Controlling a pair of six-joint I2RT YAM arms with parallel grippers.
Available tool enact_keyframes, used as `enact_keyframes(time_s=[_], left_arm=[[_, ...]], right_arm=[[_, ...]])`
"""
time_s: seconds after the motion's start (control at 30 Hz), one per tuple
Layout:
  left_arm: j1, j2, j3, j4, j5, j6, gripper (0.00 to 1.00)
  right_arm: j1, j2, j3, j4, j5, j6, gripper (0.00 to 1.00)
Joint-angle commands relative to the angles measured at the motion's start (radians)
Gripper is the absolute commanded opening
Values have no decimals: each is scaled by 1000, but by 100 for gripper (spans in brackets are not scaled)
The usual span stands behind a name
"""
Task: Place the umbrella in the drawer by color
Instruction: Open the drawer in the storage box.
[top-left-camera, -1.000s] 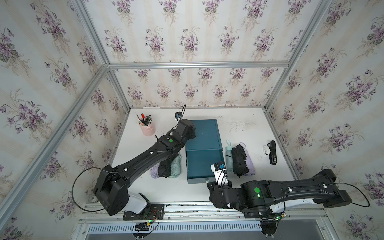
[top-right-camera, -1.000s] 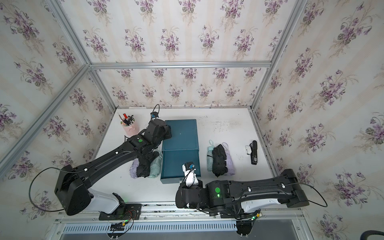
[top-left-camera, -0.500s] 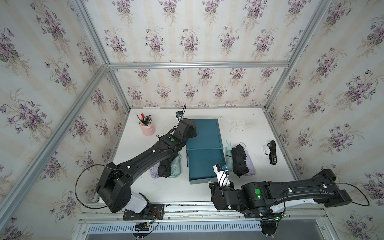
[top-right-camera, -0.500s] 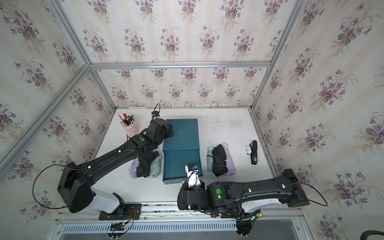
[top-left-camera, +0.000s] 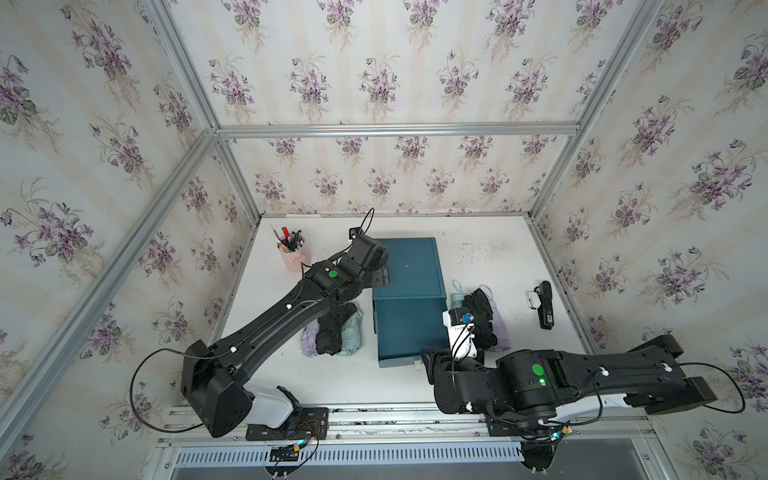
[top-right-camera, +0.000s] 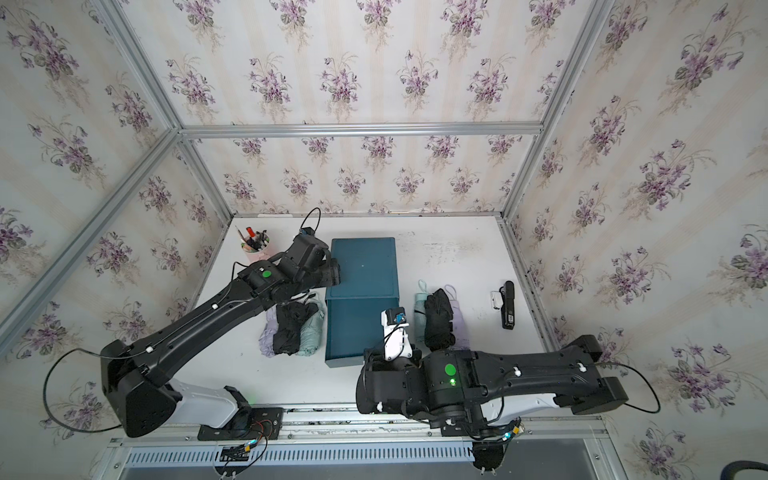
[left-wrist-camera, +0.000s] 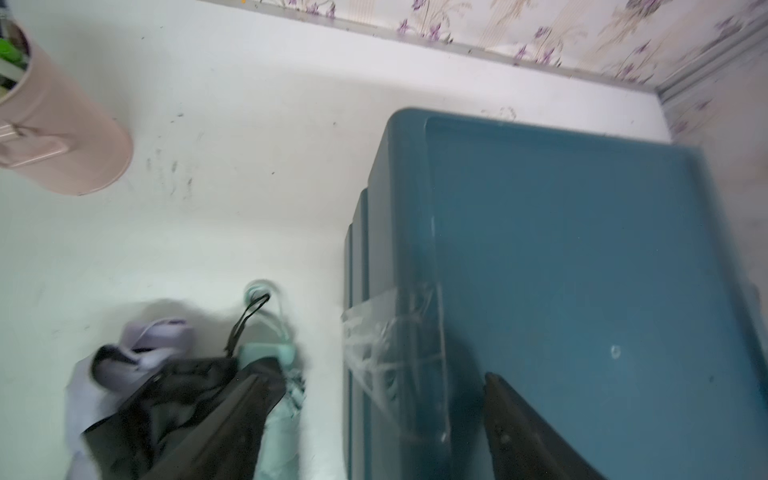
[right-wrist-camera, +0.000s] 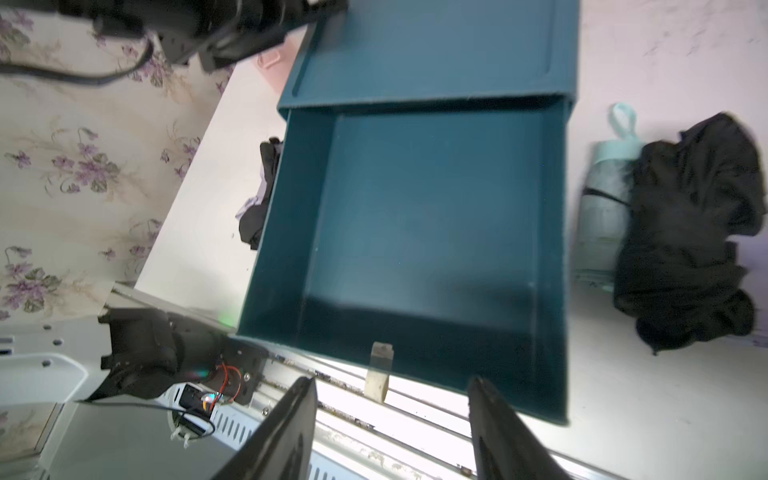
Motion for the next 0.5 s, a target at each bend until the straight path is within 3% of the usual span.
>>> enact_keyframes(time_s=[0.0,0.13,0.27,0.4,0.47], left_arm=[[-10,-38,54,-172,-60,14,82],[-22,-121,68,-198,-88,1,80],[-27,-297,-58,-84,-55,59,71],[-32,-431,-133,-67,-64,105,61],[-33,-490,-172,-76,-90,119,59]], right_arm=[[-47,-21,44,-187,95,61,67],[-296,-107,-14,-89,-37,-89,66],[-594,-179,-105,36,-208,-259,66],[-793,-143,-155,22,-262,-299,71],[-848,-89,-164,-15,-249,-263,80]])
